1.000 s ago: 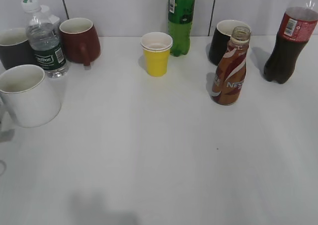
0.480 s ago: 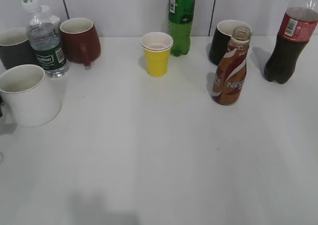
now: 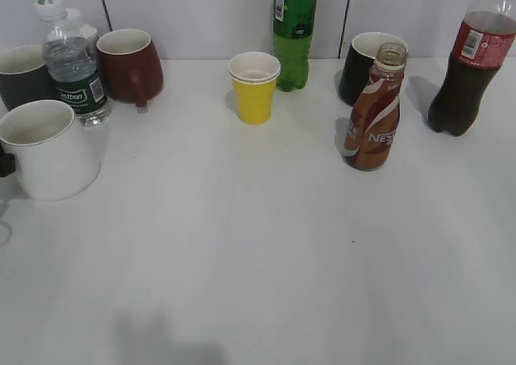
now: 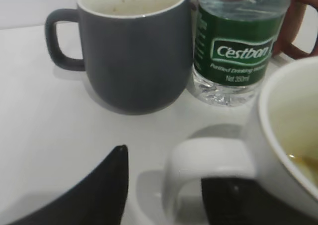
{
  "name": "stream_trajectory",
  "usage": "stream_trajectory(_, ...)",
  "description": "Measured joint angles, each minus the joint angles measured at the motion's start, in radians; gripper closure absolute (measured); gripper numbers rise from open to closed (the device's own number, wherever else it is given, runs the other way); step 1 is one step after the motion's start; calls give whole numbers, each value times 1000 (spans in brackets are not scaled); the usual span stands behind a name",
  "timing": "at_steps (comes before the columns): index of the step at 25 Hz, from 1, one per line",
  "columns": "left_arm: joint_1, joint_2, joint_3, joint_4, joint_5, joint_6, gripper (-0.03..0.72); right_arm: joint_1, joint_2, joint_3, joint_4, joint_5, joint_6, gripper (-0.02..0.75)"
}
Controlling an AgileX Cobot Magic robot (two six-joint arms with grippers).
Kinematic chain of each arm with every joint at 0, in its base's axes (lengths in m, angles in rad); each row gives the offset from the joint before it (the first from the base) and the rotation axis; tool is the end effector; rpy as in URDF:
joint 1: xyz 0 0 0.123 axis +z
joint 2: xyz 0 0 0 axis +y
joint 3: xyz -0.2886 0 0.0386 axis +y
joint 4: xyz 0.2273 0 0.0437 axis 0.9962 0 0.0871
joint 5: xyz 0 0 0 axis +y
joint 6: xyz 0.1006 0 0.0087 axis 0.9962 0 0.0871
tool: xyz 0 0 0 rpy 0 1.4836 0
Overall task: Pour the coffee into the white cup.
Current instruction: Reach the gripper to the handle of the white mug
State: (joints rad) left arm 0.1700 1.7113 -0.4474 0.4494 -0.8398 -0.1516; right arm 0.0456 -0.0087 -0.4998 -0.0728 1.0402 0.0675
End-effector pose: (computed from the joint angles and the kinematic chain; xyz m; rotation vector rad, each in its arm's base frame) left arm 0.2789 0.0148 0.1635 0.2051 1.9285 -0.1036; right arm -0.0204 -0.0073 0.2646 0.0249 2.0131 -0.0147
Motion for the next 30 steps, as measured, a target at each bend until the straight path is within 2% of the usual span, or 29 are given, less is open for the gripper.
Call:
stream_trajectory(4, 0, 62, -33, 16, -40, 0, 370, 0, 0, 0, 0, 0, 0, 168)
stream_trajectory(12, 0, 177, -49, 24, -239, 0, 457, 0, 0, 0, 0, 0, 0, 168)
stream_trajectory(15, 0, 183, -49, 53, -265, -1, 514, 0, 0, 0, 0, 0, 0, 168)
stream_trajectory(20, 0, 187, -49, 108, -292, 1, 652, 0, 0, 0, 0, 0, 0, 168)
stream_trajectory(30, 0, 170, -48, 216, -312, -61, 652, 0, 0, 0, 0, 0, 0, 168)
